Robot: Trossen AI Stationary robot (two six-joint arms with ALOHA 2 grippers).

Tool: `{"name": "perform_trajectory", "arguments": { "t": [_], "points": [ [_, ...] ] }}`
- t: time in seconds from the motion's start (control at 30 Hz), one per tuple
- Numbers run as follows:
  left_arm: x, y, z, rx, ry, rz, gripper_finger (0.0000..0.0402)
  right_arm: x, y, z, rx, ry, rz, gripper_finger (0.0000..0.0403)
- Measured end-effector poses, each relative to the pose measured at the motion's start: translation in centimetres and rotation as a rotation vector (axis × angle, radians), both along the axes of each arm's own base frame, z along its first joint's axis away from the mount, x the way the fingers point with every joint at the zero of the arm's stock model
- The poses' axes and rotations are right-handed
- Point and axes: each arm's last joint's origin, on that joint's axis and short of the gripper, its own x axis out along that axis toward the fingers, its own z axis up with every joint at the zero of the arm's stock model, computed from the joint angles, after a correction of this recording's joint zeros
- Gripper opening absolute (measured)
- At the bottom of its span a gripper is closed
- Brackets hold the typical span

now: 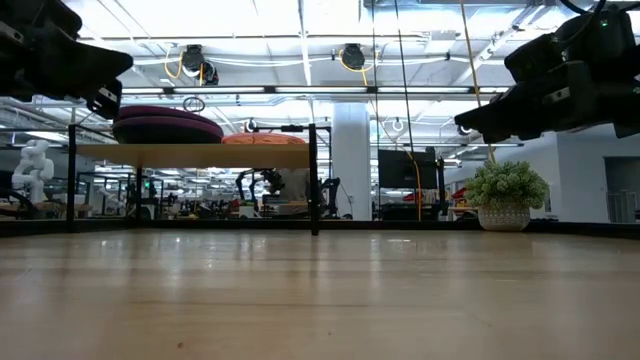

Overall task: Place and stack plates onto a shelf
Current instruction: Return to Home Position

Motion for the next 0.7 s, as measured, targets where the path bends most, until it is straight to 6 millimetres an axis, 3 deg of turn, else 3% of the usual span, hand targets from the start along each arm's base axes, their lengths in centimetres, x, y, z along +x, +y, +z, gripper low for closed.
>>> {"name": "perform_trajectory", "arguments": {
  "t": [0.3,0.7],
  "points": [
    [-0.1,0.0,-0.1,0.024,0.039,-0.004,0.0001,-0.4,0.1,0.4,0.011,-0.014,0.000,0.0000],
    [-0.1,0.1,-0.1,0.013,0.048,0.020,0.0001,-2.5,0.3,0.4,0.017,0.041,-0.063,0.0000]
  ]
}}
